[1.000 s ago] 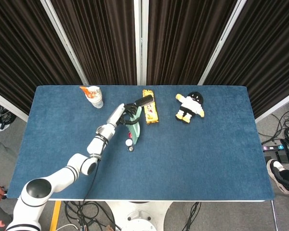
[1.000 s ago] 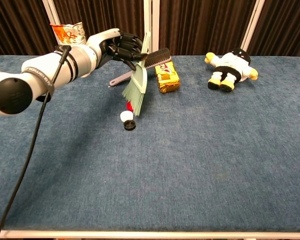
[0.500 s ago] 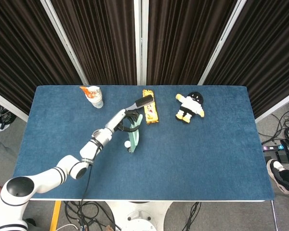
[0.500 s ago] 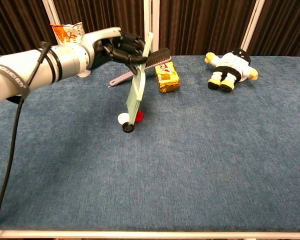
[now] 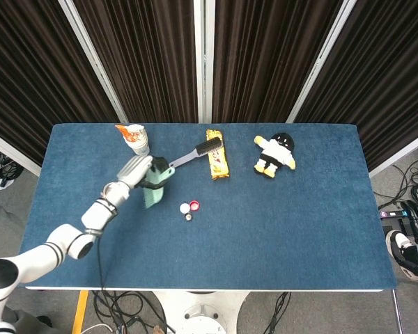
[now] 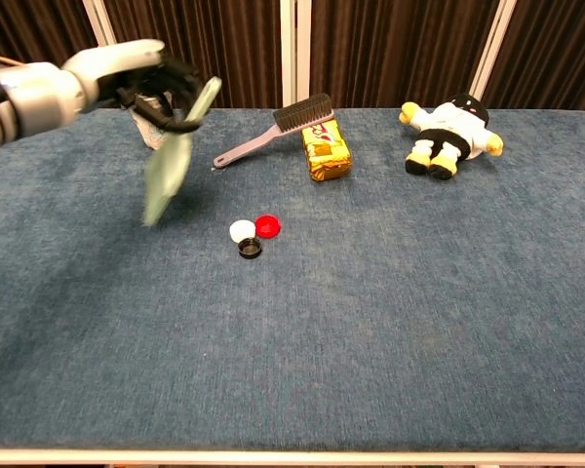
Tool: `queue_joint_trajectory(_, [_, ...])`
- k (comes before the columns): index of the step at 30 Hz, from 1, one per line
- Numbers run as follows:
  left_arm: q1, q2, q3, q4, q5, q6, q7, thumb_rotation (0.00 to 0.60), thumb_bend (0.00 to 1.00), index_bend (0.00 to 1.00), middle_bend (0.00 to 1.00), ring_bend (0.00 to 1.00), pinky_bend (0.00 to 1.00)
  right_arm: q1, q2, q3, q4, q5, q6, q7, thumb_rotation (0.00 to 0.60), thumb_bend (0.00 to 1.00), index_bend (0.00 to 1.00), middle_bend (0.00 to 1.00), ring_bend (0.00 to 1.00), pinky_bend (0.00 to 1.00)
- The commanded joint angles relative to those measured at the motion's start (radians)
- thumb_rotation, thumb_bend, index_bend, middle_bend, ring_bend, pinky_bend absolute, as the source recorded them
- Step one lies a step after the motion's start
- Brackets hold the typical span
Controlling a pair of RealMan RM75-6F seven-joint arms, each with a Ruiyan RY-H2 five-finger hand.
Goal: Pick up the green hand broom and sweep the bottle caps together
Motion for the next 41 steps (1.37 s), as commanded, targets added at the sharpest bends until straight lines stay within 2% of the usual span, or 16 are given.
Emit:
queue_joint_trajectory(1, [0.057,0.072,0.066,-0.078,-0.01,-0.007,0.236,0.6,0.5,0.56,0.59,0.42,0.36,0.005,-0.001,0.001,-0.002,-0.004,-0.002,-0.002,0.6,0.3,0.0,0.06,0.0,0.0])
queue_joint_trajectory(3, [0.064,0.071,0.073,-0.093,-0.032,-0.024,0.314,0.6,0.5,0.55,0.58,0.42,0.36,0.008,-0.003,0.0,-0.003,-0.009,-0.004,-0.004,0.6,0.3,0.0,0.06,0.0,0.0])
queue_joint_trajectory(5, [0.064,0.071,0.075,-0.114,-0.064,-0.056,0.39,0.6,0.47,0.48,0.52,0.39,0.36,0.009,-0.003,-0.001,-0.004,-0.012,-0.005,-0.005,0.6,0.3,0.0,0.06,0.0,0.0])
queue_joint_trajectory(9, [0.063,0.082,0.056,-0.173,-0.136,-0.092,0.493,0.6,0.27,0.17,0.23,0.18,0.3,0.009,-0.001,0.0,-0.004,-0.011,-0.003,-0.005,0.6,0.3,0.0,0.06,0.0,0.0])
queue_joint_trajectory(11, [0.076,0.083,0.037,-0.2,-0.166,-0.06,0.528,0.6,0.2,0.11,0.18,0.14,0.27,0.01,0.003,0.001,-0.004,-0.008,-0.004,-0.003,0.6,0.3,0.0,0.06,0.0,0.0])
queue_joint_trajectory(16, [0.149,0.139,0.01,-0.272,-0.194,0.068,0.551,0.6,0.17,0.1,0.17,0.14,0.26,0.015,0.007,0.002,0.006,-0.006,-0.013,0.008,0.6,0.3,0.0,0.06,0.0,0.0])
queue_joint_trajectory(21, [0.271,0.231,0.023,-0.328,-0.23,0.234,0.643,0.6,0.17,0.15,0.19,0.14,0.25,0.025,0.004,0.002,0.024,0.004,-0.037,0.025,0.6,0.3,0.0,0.06,0.0,0.0])
queue_joint_trajectory(26, [0.428,0.31,0.061,-0.404,-0.271,0.424,0.752,0.6,0.17,0.18,0.21,0.14,0.24,0.035,-0.018,-0.001,0.054,-0.006,-0.047,0.042,0.6,0.3,0.0,0.01,0.0,0.0])
queue_joint_trajectory(31, [0.57,0.351,0.116,-0.485,-0.235,0.614,0.827,0.6,0.17,0.18,0.21,0.14,0.23,0.041,-0.035,-0.001,0.065,-0.014,-0.045,0.049,0.6,0.3,0.0,0.0,0.0,0.0])
queue_joint_trajectory(36, [0.673,0.39,0.152,-0.597,-0.211,0.721,0.847,0.6,0.17,0.18,0.21,0.14,0.22,0.047,-0.044,-0.002,0.071,-0.026,-0.041,0.057,0.6,0.3,0.0,0.0,0.0,0.0])
queue_joint_trajectory(41, [0.762,0.389,0.173,-0.682,-0.201,0.813,0.888,0.6,0.17,0.18,0.21,0.14,0.22,0.05,-0.051,-0.013,0.068,-0.038,-0.048,0.081,0.6,0.3,0.0,0.01,0.0,0.0])
